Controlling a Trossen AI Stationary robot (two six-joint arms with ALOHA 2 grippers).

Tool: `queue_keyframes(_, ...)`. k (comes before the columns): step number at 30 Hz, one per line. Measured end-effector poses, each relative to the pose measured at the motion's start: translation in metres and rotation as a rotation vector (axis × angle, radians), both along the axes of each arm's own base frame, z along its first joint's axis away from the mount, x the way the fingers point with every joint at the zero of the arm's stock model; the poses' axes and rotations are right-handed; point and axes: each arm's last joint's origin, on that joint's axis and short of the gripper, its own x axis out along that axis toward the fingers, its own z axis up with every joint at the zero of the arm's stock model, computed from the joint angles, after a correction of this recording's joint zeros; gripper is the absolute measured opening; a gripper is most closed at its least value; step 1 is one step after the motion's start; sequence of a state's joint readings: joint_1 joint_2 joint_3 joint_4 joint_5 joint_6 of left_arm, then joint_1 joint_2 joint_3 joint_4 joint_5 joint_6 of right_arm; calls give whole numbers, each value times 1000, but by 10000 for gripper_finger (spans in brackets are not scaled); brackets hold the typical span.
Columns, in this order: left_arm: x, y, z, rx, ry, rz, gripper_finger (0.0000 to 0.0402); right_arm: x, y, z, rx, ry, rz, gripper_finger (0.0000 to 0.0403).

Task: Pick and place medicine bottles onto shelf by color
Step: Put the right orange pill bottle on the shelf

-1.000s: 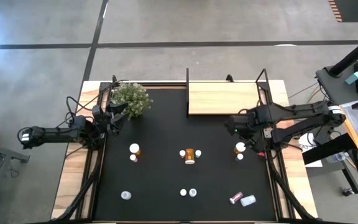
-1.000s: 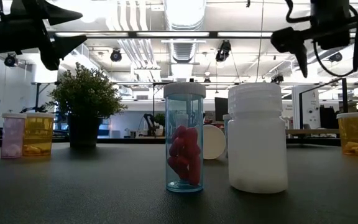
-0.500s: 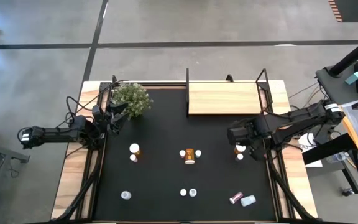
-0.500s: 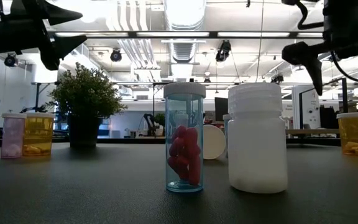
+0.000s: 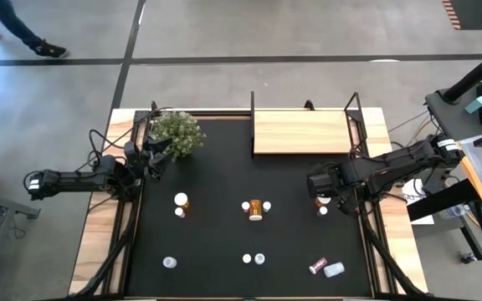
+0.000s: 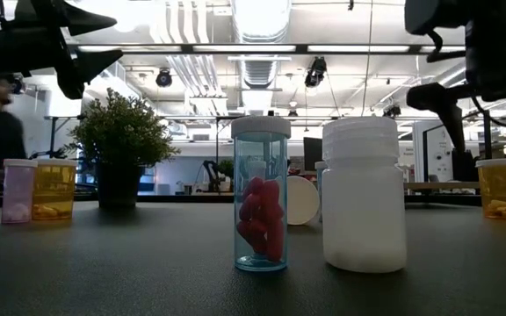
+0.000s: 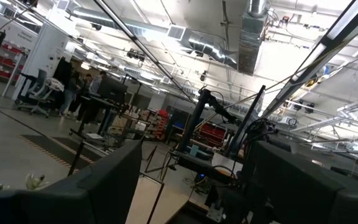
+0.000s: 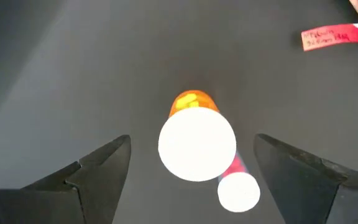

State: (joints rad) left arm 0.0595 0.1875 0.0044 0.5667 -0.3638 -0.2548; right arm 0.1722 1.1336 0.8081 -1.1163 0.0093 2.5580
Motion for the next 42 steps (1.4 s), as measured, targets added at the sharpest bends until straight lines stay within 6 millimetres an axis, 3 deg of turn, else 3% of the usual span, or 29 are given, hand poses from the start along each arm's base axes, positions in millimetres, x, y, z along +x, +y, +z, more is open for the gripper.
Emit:
queue_keyframes(18, 0, 0, 0, 0, 0, 0, 295, -1, -1, -27, -36, -67, 56, 323)
queue_keyframes(22, 0, 0, 0, 0, 0, 0, 295, 0, -1, -27, -37, -73, 75, 296)
queue_keyframes(31, 0, 0, 0, 0, 0, 0, 295, 1, -1, -27, -39, -78, 95, 194)
queue_keyframes(37, 0, 0, 0, 0, 0, 0, 295, 1, -2, -25, -35, -82, 54, 191)
queue_keyframes(42, 0, 0, 0, 0, 0, 0, 295, 5, -10, -11, -36, -65, 13, 201)
